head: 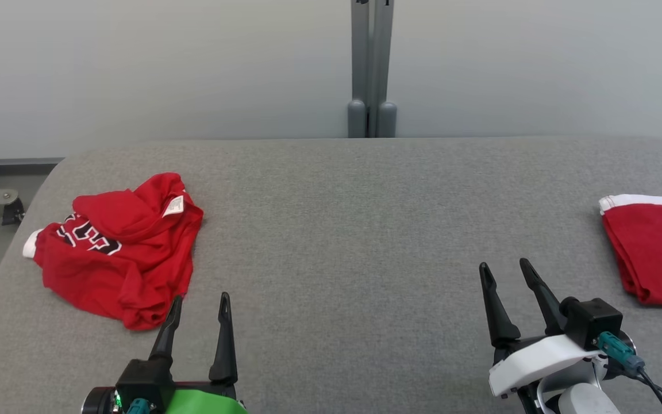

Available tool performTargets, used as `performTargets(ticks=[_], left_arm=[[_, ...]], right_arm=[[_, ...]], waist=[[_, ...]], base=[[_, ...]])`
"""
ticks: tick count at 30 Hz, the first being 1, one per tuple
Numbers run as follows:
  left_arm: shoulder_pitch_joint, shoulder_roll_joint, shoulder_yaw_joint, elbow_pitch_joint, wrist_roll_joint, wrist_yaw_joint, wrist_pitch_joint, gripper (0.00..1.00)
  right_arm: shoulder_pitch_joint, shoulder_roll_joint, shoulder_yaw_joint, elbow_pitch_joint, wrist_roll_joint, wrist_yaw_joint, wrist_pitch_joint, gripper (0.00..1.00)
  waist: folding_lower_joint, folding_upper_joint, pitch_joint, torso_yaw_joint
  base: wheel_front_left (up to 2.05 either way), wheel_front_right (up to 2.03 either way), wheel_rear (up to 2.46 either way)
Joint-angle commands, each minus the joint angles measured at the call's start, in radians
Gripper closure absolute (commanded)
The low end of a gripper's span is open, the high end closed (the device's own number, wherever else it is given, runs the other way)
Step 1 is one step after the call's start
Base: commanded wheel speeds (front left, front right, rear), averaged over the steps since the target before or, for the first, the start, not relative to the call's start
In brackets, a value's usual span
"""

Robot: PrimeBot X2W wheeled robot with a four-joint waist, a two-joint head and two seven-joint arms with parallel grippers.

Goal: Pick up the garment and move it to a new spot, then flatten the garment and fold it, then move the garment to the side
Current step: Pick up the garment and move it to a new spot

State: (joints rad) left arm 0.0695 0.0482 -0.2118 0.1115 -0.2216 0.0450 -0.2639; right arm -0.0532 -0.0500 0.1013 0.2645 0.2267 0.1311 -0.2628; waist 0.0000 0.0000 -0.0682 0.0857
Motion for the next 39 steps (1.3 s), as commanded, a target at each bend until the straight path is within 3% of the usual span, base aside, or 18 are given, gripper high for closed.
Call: performTargets(ticks=[1,15,22,30,39], left_arm=[[-0.012,0.004,0.004,0.0,0.012,-0.001,0.0,0.0],[-0.008,0.005,0.06,-0.005,0.051,-0.028,0.0,0.0],[-0.007,0.004,0.082,-0.008,0.068,-0.043,0.0,0.0],[-0.007,0.004,0.106,-0.007,0.077,-0.046,0.0,0.0],[-0.029,0.004,0.131,0.022,0.083,-0.042,0.0,0.0]], right_arm=[[0.007,-0.002,0.002,0.003,0.005,-0.001,-0.003,0.0],[-0.003,-0.002,0.053,0.018,0.049,-0.001,-0.002,0.0],[-0.005,-0.002,0.066,0.021,0.059,-0.001,-0.003,0.0],[-0.015,-0.002,0.081,0.025,0.061,-0.001,-0.003,0.0],[-0.016,-0.002,0.095,0.032,0.066,-0.001,-0.003,0.0]], waist=[[0.0,0.0,0.005,0.052],[0.0,0.0,0.004,0.301],[0.0,0.0,0.007,0.378],[0.0,0.0,0.014,0.4],[0.0,0.0,0.018,0.378]], base=[[0.0,0.0,0.0],[0.0,0.0,0.0],[0.0,0.0,0.0],[0.0,0.0,0.0],[0.0,0.0,0.0]])
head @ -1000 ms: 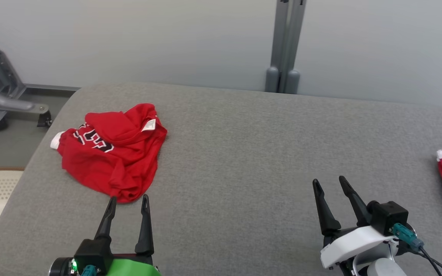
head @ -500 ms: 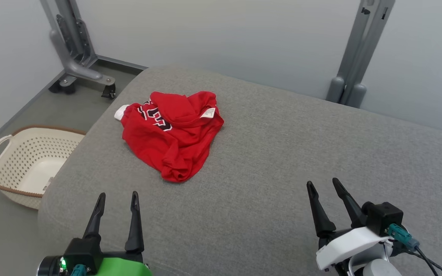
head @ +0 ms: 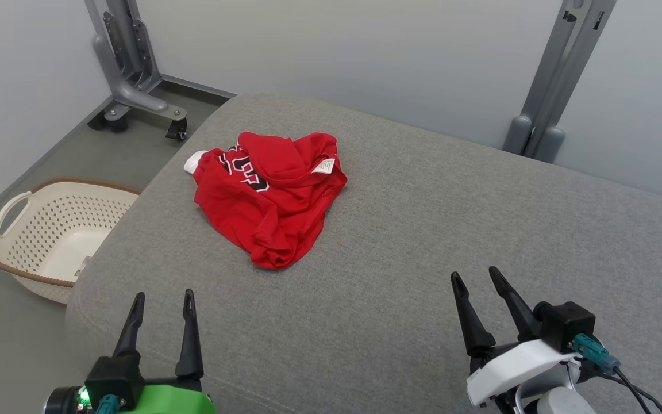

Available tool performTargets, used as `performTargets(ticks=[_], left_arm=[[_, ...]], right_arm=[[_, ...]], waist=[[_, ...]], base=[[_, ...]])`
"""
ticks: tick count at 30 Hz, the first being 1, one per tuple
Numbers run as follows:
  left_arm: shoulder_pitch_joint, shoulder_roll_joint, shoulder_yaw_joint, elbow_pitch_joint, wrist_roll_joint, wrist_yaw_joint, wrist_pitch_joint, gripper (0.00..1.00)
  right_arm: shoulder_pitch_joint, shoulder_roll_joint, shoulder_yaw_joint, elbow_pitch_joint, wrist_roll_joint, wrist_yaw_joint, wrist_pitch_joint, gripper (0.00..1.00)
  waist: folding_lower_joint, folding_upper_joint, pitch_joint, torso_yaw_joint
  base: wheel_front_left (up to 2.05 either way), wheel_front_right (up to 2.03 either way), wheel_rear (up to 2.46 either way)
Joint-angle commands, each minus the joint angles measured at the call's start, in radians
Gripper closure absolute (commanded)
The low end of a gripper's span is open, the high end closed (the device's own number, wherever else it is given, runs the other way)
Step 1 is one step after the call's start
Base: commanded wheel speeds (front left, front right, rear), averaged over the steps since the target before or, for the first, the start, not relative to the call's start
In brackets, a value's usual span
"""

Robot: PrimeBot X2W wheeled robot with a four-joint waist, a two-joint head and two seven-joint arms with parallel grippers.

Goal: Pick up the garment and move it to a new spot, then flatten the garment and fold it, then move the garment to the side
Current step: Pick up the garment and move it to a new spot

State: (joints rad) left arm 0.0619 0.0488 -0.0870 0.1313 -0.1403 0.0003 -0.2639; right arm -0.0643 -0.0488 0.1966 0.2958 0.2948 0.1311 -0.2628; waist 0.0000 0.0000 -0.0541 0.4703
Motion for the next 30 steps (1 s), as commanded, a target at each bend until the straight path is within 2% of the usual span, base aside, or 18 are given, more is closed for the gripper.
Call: performTargets(ticks=[1,7,9,15,21,30], left_arm=[[-0.027,0.004,0.011,0.009,0.009,0.008,0.0,0.0],[-0.113,0.006,0.058,0.051,0.027,0.029,0.0,0.0],[-0.19,0.024,0.075,0.136,0.033,0.026,0.0,0.0],[-0.413,0.076,0.064,0.357,0.033,-0.012,0.066,0.0],[-0.631,0.089,0.062,0.55,-0.008,-0.058,0.178,0.0],[-0.879,0.132,0.057,0.807,-0.032,-0.084,0.269,0.0]], right_arm=[[-0.005,-0.003,0.001,0.001,-0.005,-0.001,-0.003,0.0],[-0.039,-0.003,0.002,-0.001,-0.052,-0.001,-0.003,0.0],[-0.069,-0.023,0.001,-0.007,-0.087,-0.001,-0.003,0.0],[-0.142,-0.086,0.002,-0.055,-0.135,-0.001,0.03,0.0],[-0.19,-0.142,-0.007,-0.136,-0.146,-0.001,0.079,0.0],[-0.23,-0.183,-0.002,-0.24,-0.151,-0.001,0.139,0.0]], waist=[[0.0,0.0,0.007,-0.01],[0.0,0.0,0.071,-0.035],[0.0,0.0,0.126,-0.053],[0.0,0.0,0.234,-0.083],[0.0,0.0,0.319,-0.108],[0.0,0.0,0.43,-0.16]], base=[[0.0,0.0,0.0],[0.0,0.0,0.0],[0.0,0.0,0.0],[0.0,0.0,0.0],[0.0,0.0,0.0],[0.0,0.0,0.0]])
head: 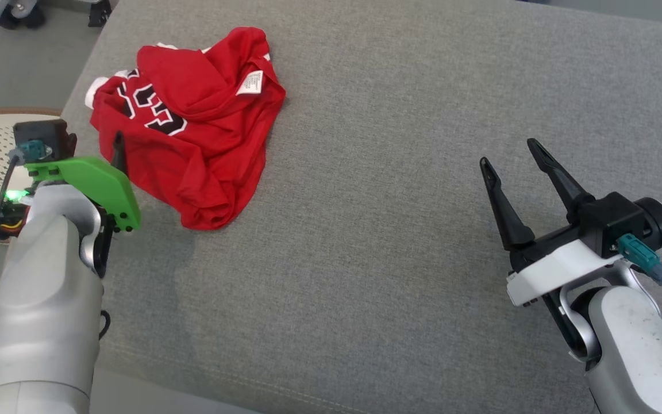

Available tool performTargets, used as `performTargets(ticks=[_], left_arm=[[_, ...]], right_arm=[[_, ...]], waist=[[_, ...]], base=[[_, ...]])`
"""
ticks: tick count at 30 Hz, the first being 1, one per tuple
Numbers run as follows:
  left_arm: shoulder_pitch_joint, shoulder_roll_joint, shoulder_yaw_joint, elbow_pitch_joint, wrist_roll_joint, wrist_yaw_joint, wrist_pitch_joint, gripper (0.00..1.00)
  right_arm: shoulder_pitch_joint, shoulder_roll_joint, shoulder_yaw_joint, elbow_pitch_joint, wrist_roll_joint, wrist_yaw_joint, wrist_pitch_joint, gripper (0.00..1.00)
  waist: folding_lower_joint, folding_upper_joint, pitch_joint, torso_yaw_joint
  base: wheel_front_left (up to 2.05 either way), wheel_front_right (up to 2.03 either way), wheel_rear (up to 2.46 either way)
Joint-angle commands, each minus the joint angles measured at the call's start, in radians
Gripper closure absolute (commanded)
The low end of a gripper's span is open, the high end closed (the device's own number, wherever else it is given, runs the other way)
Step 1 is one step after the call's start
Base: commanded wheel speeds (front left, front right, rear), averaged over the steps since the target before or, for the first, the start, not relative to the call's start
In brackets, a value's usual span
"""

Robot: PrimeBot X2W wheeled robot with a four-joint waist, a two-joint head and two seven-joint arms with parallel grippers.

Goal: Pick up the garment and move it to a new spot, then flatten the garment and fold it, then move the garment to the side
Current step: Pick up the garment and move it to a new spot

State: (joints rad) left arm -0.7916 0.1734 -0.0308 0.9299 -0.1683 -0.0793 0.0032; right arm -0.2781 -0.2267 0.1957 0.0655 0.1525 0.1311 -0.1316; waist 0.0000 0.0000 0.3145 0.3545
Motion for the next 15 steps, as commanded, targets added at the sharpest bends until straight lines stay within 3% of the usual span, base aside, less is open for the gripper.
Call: performTargets(ticks=[1,14,15], left_arm=[[-0.043,0.011,0.001,0.029,-0.006,-0.005,0.005,0.0],[-0.232,0.02,0.021,0.261,-0.059,-0.007,0.074,0.0],[-0.236,0.02,0.02,0.273,-0.062,-0.009,0.081,0.16]], right_arm=[[-0.017,-0.009,-0.002,-0.017,-0.01,-0.001,0.01,0.0],[-0.024,-0.048,-0.021,-0.09,-0.023,-0.001,0.049,0.0],[-0.025,-0.048,-0.021,-0.091,-0.024,-0.001,0.049,0.0]], waist=[[0.0,0.0,0.072,-0.048],[0.0,0.0,0.172,-0.087],[0.0,0.0,0.174,-0.088]], base=[[0.0,0.0,0.0],[0.0,0.0,0.0],[0.0,0.0,0.0]])
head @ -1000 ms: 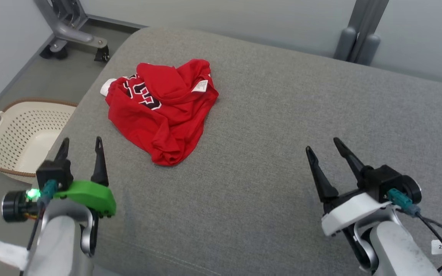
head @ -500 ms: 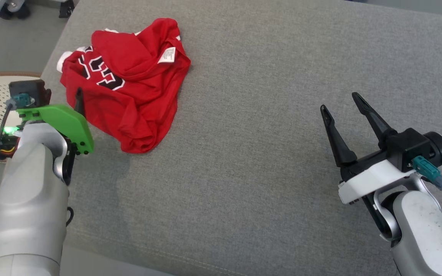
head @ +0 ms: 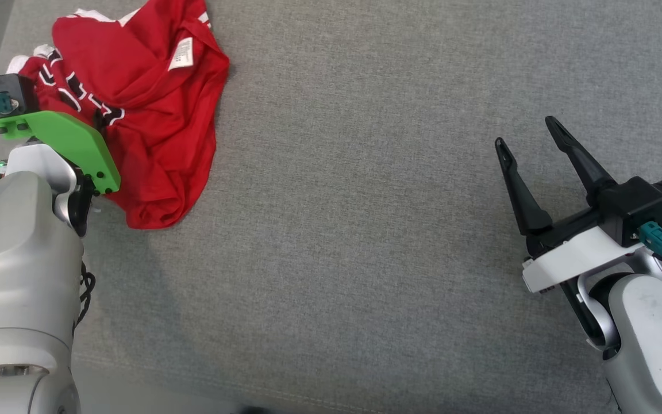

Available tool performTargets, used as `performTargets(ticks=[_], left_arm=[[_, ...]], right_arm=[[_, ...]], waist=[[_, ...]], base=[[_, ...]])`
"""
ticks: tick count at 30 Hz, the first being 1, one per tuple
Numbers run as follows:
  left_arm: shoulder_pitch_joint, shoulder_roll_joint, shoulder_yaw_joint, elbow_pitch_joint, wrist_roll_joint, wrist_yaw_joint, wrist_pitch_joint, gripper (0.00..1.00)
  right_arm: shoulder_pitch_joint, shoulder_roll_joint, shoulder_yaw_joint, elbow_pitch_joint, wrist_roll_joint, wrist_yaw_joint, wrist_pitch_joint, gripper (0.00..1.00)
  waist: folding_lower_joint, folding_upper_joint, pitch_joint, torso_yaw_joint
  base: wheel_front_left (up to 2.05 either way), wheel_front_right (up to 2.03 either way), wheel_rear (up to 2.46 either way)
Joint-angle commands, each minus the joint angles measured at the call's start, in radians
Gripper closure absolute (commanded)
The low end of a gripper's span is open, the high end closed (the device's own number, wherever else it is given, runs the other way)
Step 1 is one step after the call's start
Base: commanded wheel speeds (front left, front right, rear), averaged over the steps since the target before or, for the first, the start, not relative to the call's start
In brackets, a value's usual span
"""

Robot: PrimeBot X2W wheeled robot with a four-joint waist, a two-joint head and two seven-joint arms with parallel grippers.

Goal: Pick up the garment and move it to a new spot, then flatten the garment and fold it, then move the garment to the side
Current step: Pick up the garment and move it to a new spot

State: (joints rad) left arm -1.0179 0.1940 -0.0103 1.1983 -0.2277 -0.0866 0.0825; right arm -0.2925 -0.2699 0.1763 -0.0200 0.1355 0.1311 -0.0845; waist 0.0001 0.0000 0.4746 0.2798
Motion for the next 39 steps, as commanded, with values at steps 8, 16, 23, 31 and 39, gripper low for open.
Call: performTargets(ticks=[8,16,23,31,39], left_arm=[[-0.025,0.008,0.003,0.037,-0.026,-0.009,-0.061,1.0],[-0.004,0.005,-0.002,0.016,-0.051,-0.032,-0.203,1.0],[0.046,-0.059,-0.047,-0.066,-0.116,-0.044,-0.284,1.0],[0.153,-0.108,-0.125,-0.245,-0.224,-0.044,-0.31,1.0],[0.24,-0.14,-0.205,-0.409,-0.257,-0.014,-0.323,1.0]], right_arm=[[-0.006,0.013,0.0,0.021,0.001,-0.001,-0.013,0.0],[0.016,0.06,0.001,0.095,0.017,-0.001,-0.06,0.0],[0.068,0.105,-0.024,0.166,0.032,-0.001,-0.094,0.0],[0.102,0.139,-0.022,0.208,0.038,-0.001,-0.112,0.0],[0.091,0.157,-0.009,0.223,0.041,-0.001,-0.122,0.0]], waist=[[-0.0001,0.0,-0.026,-0.018],[-0.0001,0.0,-0.165,-0.04],[-0.0001,0.0,-0.313,-0.069],[-0.0001,0.0,-0.424,-0.142],[-0.0001,0.0,-0.449,-0.256]], base=[[0.0,0.0,0.0],[0.0,0.0,0.0],[0.0,0.0,0.0],[0.0,0.0,0.0],[0.0,0.0,0.0]])
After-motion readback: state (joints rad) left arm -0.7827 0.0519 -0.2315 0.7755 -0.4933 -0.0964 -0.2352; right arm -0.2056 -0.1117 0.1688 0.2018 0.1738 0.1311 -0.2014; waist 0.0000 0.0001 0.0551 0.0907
